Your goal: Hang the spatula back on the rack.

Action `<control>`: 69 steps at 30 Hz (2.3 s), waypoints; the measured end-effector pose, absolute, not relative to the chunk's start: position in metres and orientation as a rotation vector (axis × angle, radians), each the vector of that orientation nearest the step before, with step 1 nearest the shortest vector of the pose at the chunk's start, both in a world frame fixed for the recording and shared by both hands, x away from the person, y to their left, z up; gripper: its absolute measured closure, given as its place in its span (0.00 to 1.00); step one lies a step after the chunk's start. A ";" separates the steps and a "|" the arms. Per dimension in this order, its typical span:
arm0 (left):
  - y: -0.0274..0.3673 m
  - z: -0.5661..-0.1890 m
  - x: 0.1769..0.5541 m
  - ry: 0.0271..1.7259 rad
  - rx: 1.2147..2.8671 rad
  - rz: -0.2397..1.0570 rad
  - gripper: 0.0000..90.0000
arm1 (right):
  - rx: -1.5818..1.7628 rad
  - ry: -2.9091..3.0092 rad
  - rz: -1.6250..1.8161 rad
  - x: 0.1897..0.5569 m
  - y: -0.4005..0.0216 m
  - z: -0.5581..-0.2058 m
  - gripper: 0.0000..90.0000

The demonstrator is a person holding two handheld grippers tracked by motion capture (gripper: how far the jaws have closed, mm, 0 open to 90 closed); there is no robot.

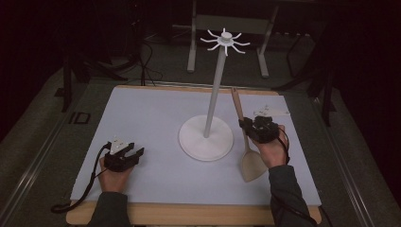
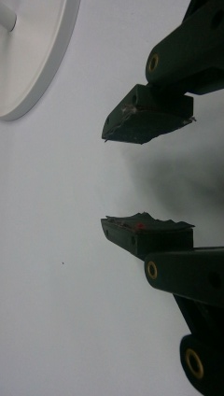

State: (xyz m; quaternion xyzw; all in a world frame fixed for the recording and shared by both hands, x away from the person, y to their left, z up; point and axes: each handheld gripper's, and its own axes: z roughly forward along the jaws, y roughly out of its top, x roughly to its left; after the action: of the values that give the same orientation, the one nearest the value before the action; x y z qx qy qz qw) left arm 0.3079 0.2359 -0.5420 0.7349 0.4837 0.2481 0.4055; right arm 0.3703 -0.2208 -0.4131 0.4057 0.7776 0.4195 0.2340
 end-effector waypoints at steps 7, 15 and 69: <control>0.236 -0.542 0.308 1.219 1.856 0.627 0.57 | 1.088 2.108 1.192 0.367 -0.223 -0.408 0.85; 0.236 -0.542 0.308 1.220 1.856 0.625 0.57 | 1.035 2.088 1.246 0.363 -0.226 -0.402 0.85; 0.236 -0.542 0.308 1.220 1.854 0.624 0.57 | 0.862 1.970 1.428 0.351 -0.216 -0.365 0.85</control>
State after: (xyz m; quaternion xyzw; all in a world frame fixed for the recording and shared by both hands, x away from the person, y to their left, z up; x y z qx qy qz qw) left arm 0.3080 0.2363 -0.5419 0.7350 0.4836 0.2474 0.4058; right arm 0.3507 -0.2155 -0.3650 0.3209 0.7335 0.5316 0.2764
